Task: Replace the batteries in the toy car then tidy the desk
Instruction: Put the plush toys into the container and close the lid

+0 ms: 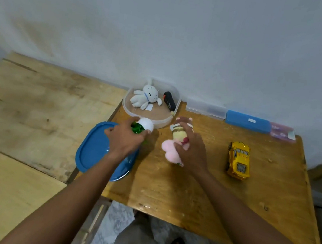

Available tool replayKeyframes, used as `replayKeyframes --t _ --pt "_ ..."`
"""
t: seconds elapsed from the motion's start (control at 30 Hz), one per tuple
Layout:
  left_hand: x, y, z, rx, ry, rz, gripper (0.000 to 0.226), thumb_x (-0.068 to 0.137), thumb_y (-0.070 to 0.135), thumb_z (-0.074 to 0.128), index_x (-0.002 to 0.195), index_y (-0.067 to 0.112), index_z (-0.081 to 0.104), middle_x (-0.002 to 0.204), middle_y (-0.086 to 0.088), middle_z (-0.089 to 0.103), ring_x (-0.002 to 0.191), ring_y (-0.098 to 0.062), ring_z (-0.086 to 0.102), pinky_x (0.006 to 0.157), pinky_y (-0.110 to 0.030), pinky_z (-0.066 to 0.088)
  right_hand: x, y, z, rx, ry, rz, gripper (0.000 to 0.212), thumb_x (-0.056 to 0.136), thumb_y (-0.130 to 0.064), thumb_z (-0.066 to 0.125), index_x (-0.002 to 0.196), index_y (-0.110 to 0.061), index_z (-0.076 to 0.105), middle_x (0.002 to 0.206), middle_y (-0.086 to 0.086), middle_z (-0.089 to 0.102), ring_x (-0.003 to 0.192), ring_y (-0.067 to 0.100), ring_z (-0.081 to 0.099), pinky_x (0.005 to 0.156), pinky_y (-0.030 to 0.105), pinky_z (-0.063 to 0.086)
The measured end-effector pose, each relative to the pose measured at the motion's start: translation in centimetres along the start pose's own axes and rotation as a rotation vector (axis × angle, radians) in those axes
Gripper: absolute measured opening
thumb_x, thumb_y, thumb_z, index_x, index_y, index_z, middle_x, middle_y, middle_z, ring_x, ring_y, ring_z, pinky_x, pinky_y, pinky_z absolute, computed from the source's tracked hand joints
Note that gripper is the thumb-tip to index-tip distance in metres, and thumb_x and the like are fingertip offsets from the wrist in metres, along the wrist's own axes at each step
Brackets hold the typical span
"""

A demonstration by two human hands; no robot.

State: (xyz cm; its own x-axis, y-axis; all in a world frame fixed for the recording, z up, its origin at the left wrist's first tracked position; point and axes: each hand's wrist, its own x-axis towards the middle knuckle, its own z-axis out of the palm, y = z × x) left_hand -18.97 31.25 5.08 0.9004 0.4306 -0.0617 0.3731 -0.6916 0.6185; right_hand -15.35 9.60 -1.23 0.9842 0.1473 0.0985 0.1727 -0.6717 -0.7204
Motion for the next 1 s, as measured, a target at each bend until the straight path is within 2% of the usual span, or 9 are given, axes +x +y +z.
replayKeyframes --t 0.1,0.2,0.33,0.47,0.57,0.7,0.77,0.87,1.0 --pt "5.8 1.6 -1.7 -0.019 0.028 0.038 0.054 0.078 0.05 0.076 0.127 0.034 0.062 0.116 0.004 0.07 0.114 -0.025 0.06 0.086 -0.035 0.022 5.9 -3.0 -0.6 -0.03 0.168 -0.102 0.068 0.083 -0.021 0.074 0.145 -0.028 0.046 0.114 0.014 0.055 0.093 0.013 0.05 0.08 0.023 0.042" --pt "11.4 2.3 -2.1 0.011 -0.049 0.079 0.058 0.076 0.046 0.079 0.13 0.033 0.061 0.121 0.004 0.069 0.116 -0.026 0.061 0.084 -0.033 0.028 11.4 -6.0 0.5 -0.023 0.154 -0.127 0.068 0.084 -0.021 0.072 0.145 -0.033 0.046 0.107 0.01 0.048 0.087 0.018 0.053 0.081 0.026 0.047" --pt "16.6 1.9 -0.6 0.068 -0.172 0.169 0.064 0.072 0.04 0.08 0.132 0.028 0.06 0.123 -0.001 0.069 0.111 -0.028 0.063 0.087 -0.037 0.05 16.8 -8.2 3.4 -0.178 -0.045 -0.059 0.07 0.089 -0.023 0.068 0.15 -0.037 0.037 0.12 0.011 0.044 0.103 0.033 0.059 0.094 0.042 0.049" --pt "19.5 0.9 1.8 0.154 -0.25 0.26 0.059 0.075 0.03 0.078 0.131 0.023 0.061 0.122 -0.007 0.069 0.108 -0.03 0.064 0.078 -0.033 0.048 18.5 -7.3 5.8 -0.191 -0.217 0.058 0.062 0.097 -0.032 0.058 0.152 -0.038 0.031 0.147 0.015 0.031 0.128 0.034 0.046 0.106 0.04 0.037" --pt "20.4 -0.5 3.2 0.196 -0.364 0.294 0.056 0.076 0.026 0.077 0.129 0.022 0.063 0.116 -0.008 0.069 0.105 -0.03 0.065 0.076 -0.035 0.051 18.7 -5.9 7.2 -0.276 -0.344 0.082 0.063 0.097 -0.032 0.057 0.152 -0.04 0.028 0.15 0.018 0.027 0.124 0.037 0.051 0.104 0.043 0.046" --pt "21.1 -2.1 4.2 0.23 -0.49 0.338 0.051 0.076 0.028 0.081 0.124 0.02 0.066 0.115 -0.009 0.07 0.103 -0.03 0.065 0.077 -0.034 0.051 20.1 -5.6 7.1 -0.368 -0.627 0.047 0.078 0.091 -0.026 0.065 0.155 -0.036 0.021 0.138 0.016 0.052 0.112 0.03 0.057 0.089 0.034 0.048" --pt "21.4 -2.2 4.3 0.234 -0.522 0.363 0.051 0.076 0.029 0.081 0.123 0.019 0.065 0.116 -0.01 0.069 0.104 -0.03 0.064 0.076 -0.031 0.048 21.1 -5.5 6.8 -0.384 -0.733 0.03 0.077 0.091 -0.026 0.064 0.155 -0.033 0.021 0.142 0.014 0.052 0.116 0.03 0.056 0.089 0.032 0.045" --pt "22.0 -2.1 4.0 0.267 -0.573 0.369 0.054 0.072 0.038 0.081 0.121 0.022 0.065 0.112 -0.006 0.07 0.101 -0.028 0.065 0.078 -0.035 0.054 21.7 -6.1 6.4 -0.337 -0.638 0.047 0.072 0.095 -0.03 0.059 0.157 -0.031 0.021 0.158 0.015 0.03 0.137 0.034 0.04 0.108 0.037 0.037" --pt "22.4 -2.2 4.1 0.318 -0.584 0.376 0.052 0.077 0.04 0.079 0.124 0.023 0.065 0.112 -0.004 0.072 0.1 -0.025 0.067 0.077 -0.033 0.053 20.9 -5.7 7.7 -0.399 -0.441 0.025 0.072 0.099 -0.027 0.053 0.158 -0.025 0.012 0.159 0.016 0.024 0.136 0.036 0.042 0.107 0.044 0.042"
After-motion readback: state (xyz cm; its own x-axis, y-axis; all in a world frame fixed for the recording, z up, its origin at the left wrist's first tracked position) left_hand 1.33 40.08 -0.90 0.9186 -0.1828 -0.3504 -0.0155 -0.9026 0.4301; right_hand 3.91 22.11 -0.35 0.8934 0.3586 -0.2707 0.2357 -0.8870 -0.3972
